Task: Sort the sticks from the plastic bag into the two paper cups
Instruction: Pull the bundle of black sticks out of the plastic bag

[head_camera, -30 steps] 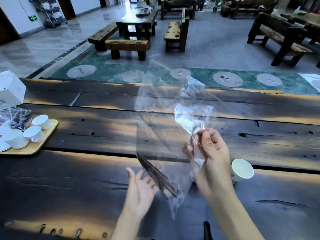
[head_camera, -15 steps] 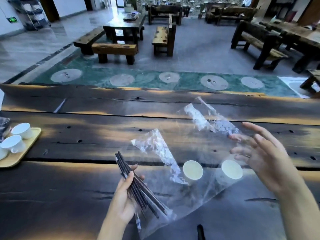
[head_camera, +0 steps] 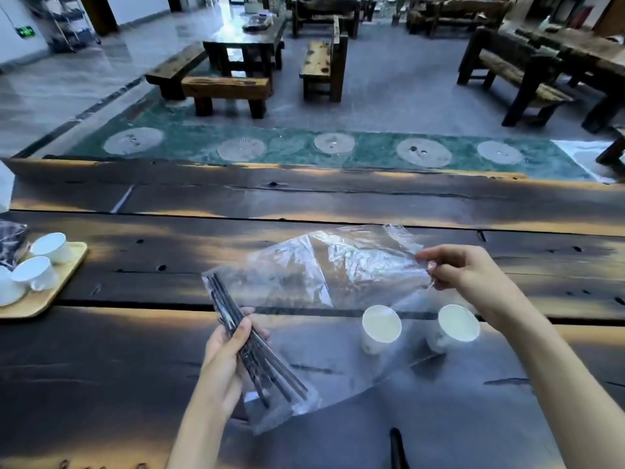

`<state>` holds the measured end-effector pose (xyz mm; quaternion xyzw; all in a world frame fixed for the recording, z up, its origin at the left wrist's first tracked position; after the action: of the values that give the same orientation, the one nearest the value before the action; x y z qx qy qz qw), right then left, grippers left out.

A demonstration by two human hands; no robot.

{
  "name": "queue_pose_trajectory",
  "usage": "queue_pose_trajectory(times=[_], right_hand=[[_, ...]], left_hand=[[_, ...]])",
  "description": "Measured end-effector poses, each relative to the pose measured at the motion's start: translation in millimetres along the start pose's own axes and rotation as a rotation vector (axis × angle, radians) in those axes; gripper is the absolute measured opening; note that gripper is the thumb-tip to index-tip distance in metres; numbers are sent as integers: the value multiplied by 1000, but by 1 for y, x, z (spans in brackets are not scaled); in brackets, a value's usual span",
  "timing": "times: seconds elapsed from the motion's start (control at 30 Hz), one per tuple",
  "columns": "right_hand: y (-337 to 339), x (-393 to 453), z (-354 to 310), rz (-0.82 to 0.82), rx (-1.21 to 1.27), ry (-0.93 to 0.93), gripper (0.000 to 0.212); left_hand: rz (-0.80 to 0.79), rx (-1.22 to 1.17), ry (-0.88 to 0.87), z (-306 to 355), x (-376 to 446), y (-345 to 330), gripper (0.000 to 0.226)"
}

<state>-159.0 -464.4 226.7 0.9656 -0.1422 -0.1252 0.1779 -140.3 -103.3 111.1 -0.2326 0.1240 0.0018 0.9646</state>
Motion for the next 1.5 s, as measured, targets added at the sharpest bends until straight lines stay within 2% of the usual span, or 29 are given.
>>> queue_pose_trajectory(times=[0.07, 0.17, 0.37, 0.53, 0.57, 0.67, 0.73, 0.83, 0.97, 1.0, 1.1, 1.13, 1.2, 1.27, 1.33, 1.43, 1.5], right_hand=[[-7, 0, 2, -7, 6, -38, 17], [-18, 2, 7, -7, -69, -68, 19], [-27, 6, 17, 31, -5, -122, 14], [-31, 2, 25, 302, -283, -55, 15], [-32, -1, 22, 303, -287, -25, 16], [-35, -6, 18, 110, -58, -75, 20], [-33, -8, 19, 19, 41, -92, 17], [-32, -15, 17, -142, 266, -143, 15], [-34, -22, 14, -284, 434, -207, 18], [-34, -24, 14, -361, 538, -219, 20], [-34, -38, 18, -743, 914, -324, 25], [-35, -41, 18, -795, 942, -363, 24], [-39, -37, 26, -748, 757, -409, 16], [-47, -34, 28, -537, 622, -412, 15], [-48, -34, 30, -443, 753, -408, 18], [-45, -46, 22, -646, 1072, -423, 27], [-41, -56, 21, -720, 1046, -466, 35]], left_hand=[[2, 42, -40, 5, 2, 2, 26], [-12, 83, -69, 10, 2, 2, 26], [-4, 166, -121, 11, 1, 5, 33], [37, 229, -99, 9, 1, 5, 30], [58, 240, -83, 7, 1, 6, 28], [134, 255, -27, 1, 4, 11, 17], [160, 271, 6, 1, 4, 14, 19], [151, 288, 14, 3, 2, 16, 20], [154, 286, 12, 1, 2, 15, 15], [148, 282, 6, 1, 1, 15, 14], [110, 280, -7, 4, -2, 12, 15], [96, 286, -5, 5, -2, 11, 17], [85, 294, -2, 7, -2, 11, 22], [94, 291, 0, 8, -2, 13, 23], [108, 278, -1, 8, -2, 14, 20], [84, 275, 12, 10, -5, 13, 17], [32, 249, 38, 12, -8, 9, 13]])
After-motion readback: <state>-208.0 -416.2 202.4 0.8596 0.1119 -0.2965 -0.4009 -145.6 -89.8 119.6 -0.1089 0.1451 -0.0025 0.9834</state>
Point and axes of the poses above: each hand's wrist, its own x-axis towards the middle knuckle, its own y-axis out of the back of the hand, z = x × y, the point moved 2 cm from there along x, towards the middle knuckle, and after that the axes turned 5 degrees about -y, right-handed, at the moved point
